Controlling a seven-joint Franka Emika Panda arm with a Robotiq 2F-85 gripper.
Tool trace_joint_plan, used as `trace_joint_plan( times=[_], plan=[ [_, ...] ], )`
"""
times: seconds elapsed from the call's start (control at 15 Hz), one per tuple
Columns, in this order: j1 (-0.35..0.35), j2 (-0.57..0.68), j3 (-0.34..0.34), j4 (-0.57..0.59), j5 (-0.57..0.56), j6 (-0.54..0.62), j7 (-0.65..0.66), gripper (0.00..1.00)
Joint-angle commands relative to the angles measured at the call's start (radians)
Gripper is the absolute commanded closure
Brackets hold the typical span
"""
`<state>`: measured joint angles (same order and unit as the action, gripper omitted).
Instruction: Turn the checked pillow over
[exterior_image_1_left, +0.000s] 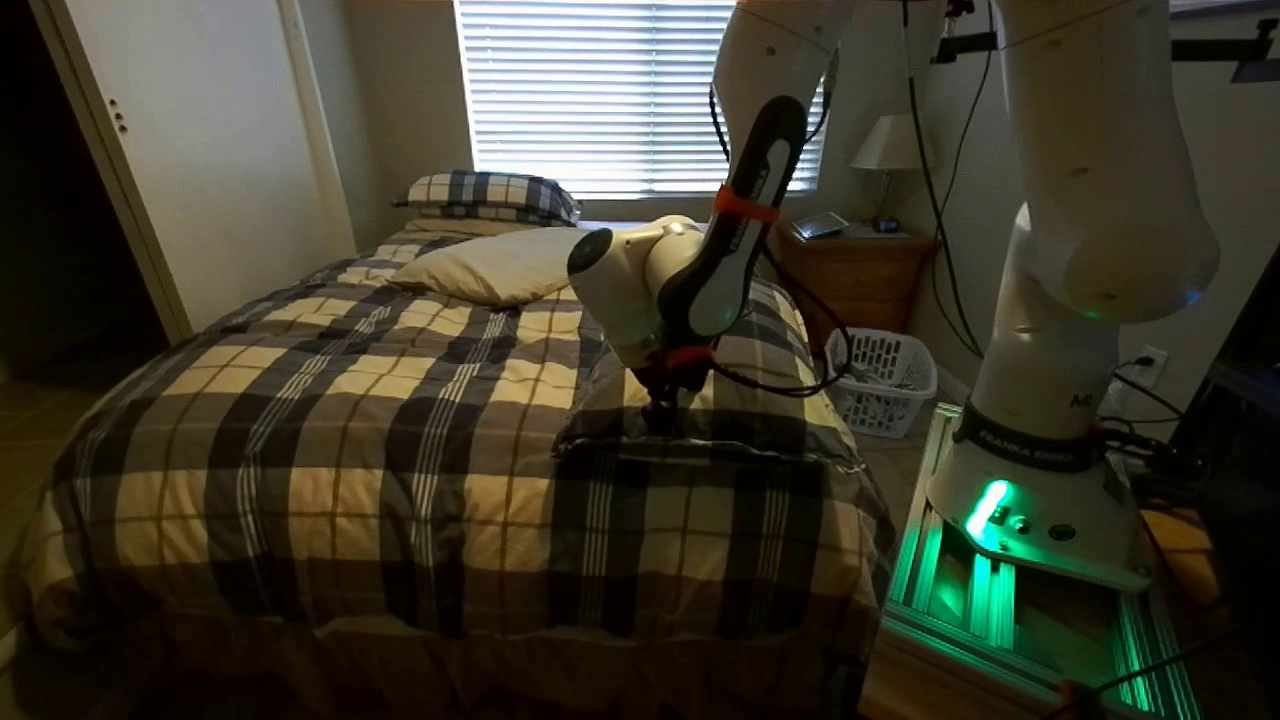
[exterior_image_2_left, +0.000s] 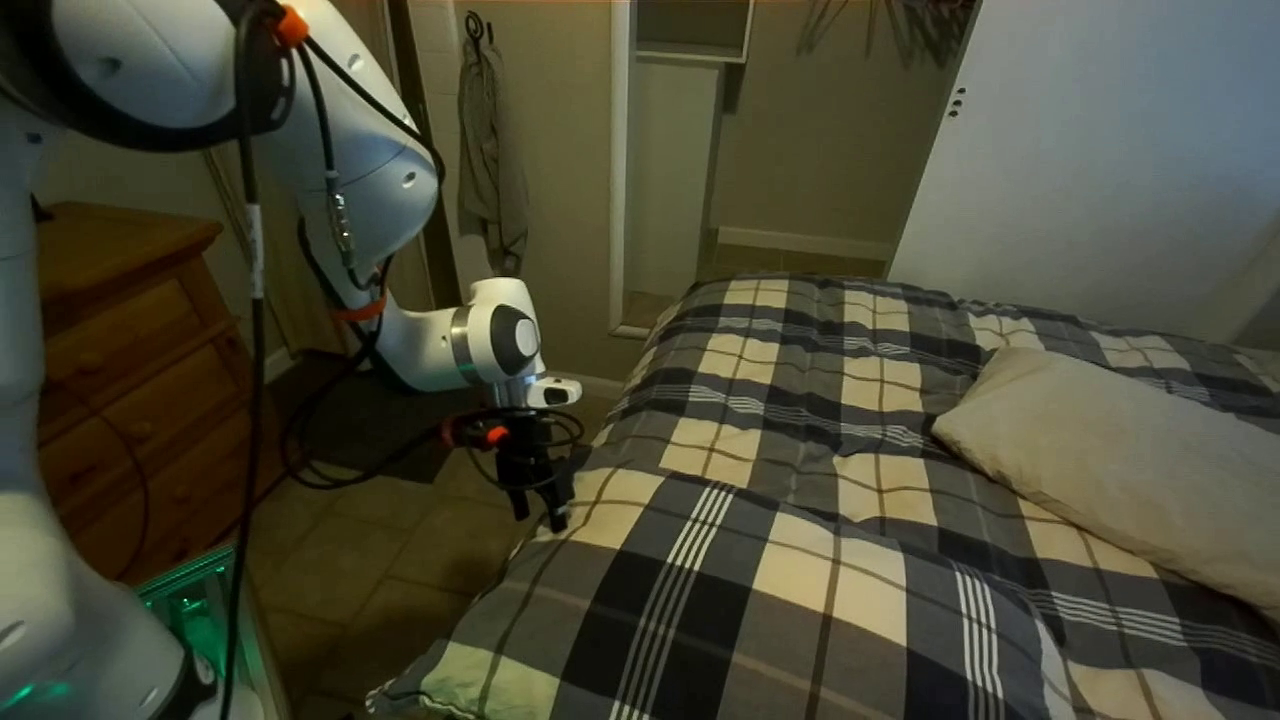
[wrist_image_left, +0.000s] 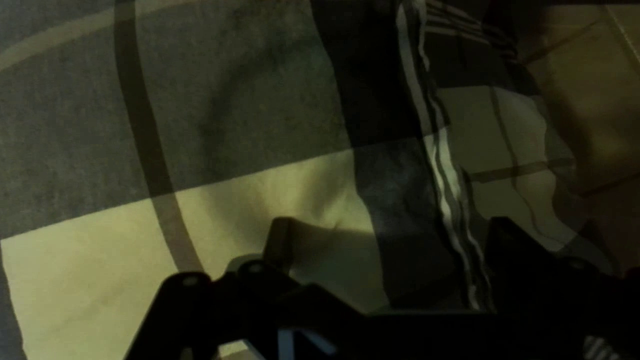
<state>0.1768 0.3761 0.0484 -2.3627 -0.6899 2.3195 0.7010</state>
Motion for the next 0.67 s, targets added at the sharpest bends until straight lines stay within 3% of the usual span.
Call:
trace_joint_plan(
  times=[0.0,0.53,0.6],
  plan=[
    [0.052,0.083,-0.041,0.063,-0.035,-0.033,0.042,0.00],
    [0.090,0.207,-0.063,0.158,-0.006,-0.108,0.032,0.00],
    [0.093,0.217,-0.063,0.169,-0.003,-0.121,0.032,0.23]
  ],
)
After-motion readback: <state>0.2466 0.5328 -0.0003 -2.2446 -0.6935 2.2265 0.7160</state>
